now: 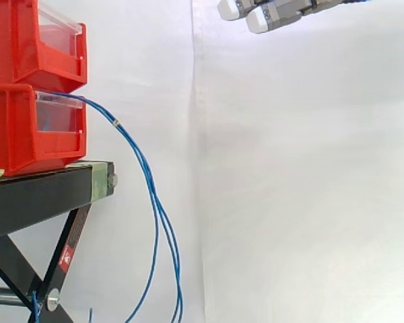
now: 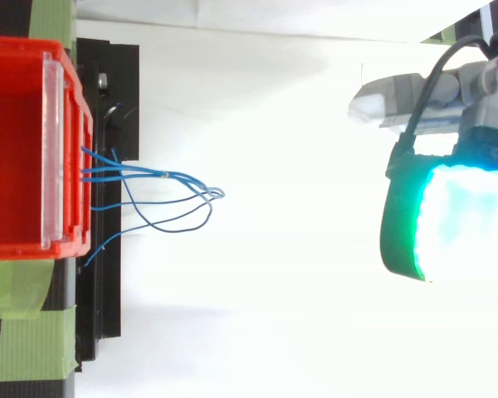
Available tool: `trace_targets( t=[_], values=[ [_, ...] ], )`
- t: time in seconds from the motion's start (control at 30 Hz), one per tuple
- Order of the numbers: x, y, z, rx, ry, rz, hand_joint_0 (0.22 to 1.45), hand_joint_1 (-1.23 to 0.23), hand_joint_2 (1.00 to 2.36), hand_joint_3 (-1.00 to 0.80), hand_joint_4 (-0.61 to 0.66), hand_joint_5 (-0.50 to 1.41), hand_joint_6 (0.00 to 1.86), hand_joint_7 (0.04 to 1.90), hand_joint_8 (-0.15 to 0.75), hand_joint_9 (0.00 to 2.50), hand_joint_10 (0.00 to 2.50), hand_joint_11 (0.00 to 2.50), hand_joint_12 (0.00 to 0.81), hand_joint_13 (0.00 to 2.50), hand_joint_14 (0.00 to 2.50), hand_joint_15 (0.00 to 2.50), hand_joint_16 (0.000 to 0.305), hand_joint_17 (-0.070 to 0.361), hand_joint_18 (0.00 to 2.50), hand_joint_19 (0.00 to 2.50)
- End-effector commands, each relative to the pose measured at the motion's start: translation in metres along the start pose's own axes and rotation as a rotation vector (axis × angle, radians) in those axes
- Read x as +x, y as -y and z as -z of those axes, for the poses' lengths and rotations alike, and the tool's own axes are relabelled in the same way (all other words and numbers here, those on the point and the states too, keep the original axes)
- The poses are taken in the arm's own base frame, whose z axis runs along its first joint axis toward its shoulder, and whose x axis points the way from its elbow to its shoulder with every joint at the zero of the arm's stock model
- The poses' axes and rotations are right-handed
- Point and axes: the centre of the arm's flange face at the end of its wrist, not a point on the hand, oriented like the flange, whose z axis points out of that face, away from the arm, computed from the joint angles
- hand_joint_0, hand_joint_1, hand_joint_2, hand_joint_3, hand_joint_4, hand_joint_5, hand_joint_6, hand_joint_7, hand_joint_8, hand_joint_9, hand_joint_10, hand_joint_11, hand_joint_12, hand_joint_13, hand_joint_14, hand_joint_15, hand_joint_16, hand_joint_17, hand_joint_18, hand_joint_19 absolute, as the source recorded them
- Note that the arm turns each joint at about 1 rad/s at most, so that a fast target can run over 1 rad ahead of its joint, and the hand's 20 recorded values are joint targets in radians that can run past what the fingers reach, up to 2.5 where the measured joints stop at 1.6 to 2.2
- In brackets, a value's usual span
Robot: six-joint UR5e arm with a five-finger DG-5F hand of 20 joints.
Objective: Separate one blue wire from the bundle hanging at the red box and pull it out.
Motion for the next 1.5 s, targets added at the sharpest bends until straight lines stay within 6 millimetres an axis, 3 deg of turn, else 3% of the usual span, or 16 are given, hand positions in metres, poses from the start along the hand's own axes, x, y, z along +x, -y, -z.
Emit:
trace_targets(
  t=[0.0,0.77,1.07,1.3,1.47],
  values=[
    [0.0,0.0,0.0,0.0,-0.001,0.0,0.48,-0.47,1.0,-0.5,0.23,-0.24,0.5,0.86,0.238,0.0,0.0,0.0,0.361,0.0,0.0,0.12,0.074,0.166,0.0,0.0],
    [0.0,0.003,0.003,0.028,0.0,0.009,0.49,-0.46,1.0,-0.5,0.23,-0.23,0.5,0.86,0.241,0.0,0.0,0.0,0.358,0.0,0.0,0.13,0.073,0.164,0.0,0.0],
    [-0.01,0.017,0.021,0.205,0.077,0.217,0.49,-0.45,1.0,-0.5,0.23,-0.23,0.5,0.86,0.244,0.0,0.0,0.0,0.357,0.0,0.0,0.13,0.073,0.164,0.0,0.0],
    [-0.03,0.016,0.025,0.275,0.307,0.517,0.49,-0.45,1.0,-0.5,0.23,-0.23,0.5,0.86,0.244,0.0,0.0,0.0,0.357,0.0,0.0,0.13,0.073,0.163,0.0,0.0],
    [-0.036,0.011,0.023,0.273,0.44,0.58,0.49,-0.45,1.0,-0.5,0.23,-0.23,0.5,0.86,0.244,0.0,0.0,0.0,0.358,0.0,0.0,0.13,0.072,0.163,0.0,0.0]
  ],
)
